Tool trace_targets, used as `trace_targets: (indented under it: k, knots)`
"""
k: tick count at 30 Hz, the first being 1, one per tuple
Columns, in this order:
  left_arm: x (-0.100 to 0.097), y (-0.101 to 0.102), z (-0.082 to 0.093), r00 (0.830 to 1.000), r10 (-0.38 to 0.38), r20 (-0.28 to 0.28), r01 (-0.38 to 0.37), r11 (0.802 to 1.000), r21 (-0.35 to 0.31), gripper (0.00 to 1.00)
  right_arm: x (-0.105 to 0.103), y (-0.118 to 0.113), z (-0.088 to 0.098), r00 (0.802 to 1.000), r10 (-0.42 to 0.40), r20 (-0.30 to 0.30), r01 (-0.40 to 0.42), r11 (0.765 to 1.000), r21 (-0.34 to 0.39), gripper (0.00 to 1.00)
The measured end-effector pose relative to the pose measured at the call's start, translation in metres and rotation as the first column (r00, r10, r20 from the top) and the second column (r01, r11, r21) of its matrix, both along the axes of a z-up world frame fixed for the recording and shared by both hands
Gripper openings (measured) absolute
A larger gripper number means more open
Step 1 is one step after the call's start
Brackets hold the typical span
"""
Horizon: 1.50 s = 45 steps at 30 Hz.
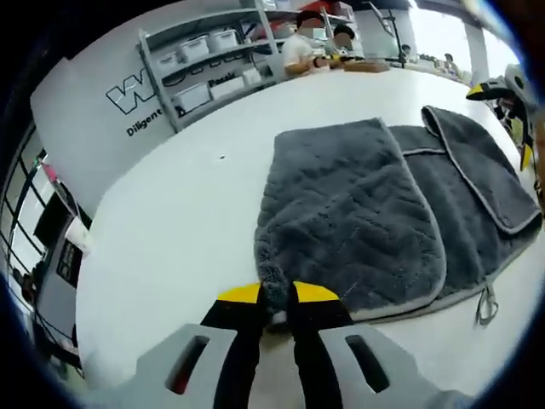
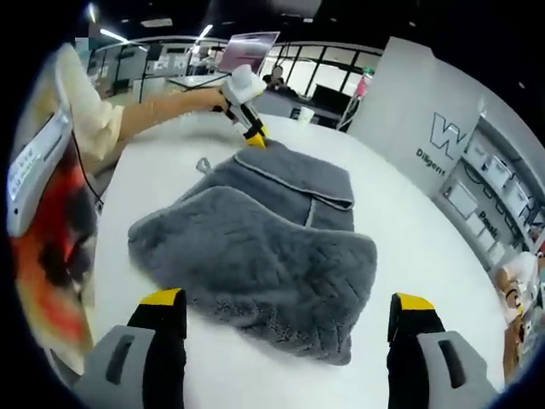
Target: Open the folded towel by lifting each exposed corner and separating the folded layers until the towel lies flat within the target outline without major curled edges
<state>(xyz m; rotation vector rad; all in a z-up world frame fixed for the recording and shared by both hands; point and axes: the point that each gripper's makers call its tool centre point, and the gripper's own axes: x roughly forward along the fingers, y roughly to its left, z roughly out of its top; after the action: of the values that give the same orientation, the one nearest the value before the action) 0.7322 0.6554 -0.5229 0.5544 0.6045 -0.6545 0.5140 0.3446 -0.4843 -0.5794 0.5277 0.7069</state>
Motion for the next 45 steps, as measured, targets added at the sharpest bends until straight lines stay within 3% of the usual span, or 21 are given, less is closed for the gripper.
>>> trace_targets:
  k: [9, 21, 34, 38, 45]
  knots:
    - [0.03, -0.007, 0.0, 0.999, 0.0, 0.038, -0.004, 0.996, 0.086, 0.1, -0.002, -0.001, -0.001, 1.0, -0.005, 0.0, 0.005, 1.0, 0.002, 0.99]
    - [0.072, -0.02, 0.001, 0.995, 0.016, 0.1, -0.029, 0.991, 0.131, 0.1, -0.006, -0.002, -0.004, 1.0, -0.002, -0.009, 0.002, 1.0, 0.002, 0.99]
    - [0.098, -0.035, 0.002, 0.987, -0.006, 0.158, -0.029, 0.975, 0.219, 0.1, -0.007, -0.003, -0.001, 1.0, -0.006, -0.002, 0.006, 1.0, 0.011, 0.99]
    - [0.098, -0.035, 0.006, 0.986, -0.015, 0.168, -0.022, 0.977, 0.213, 0.14, -0.007, -0.006, 0.001, 1.0, -0.013, 0.001, 0.013, 1.0, 0.01, 0.99]
    - [0.086, -0.034, 0.037, 0.982, 0.016, 0.19, -0.03, 0.997, 0.072, 0.39, -0.007, -0.007, 0.004, 1.0, -0.015, 0.006, 0.015, 1.0, 0.013, 0.99]
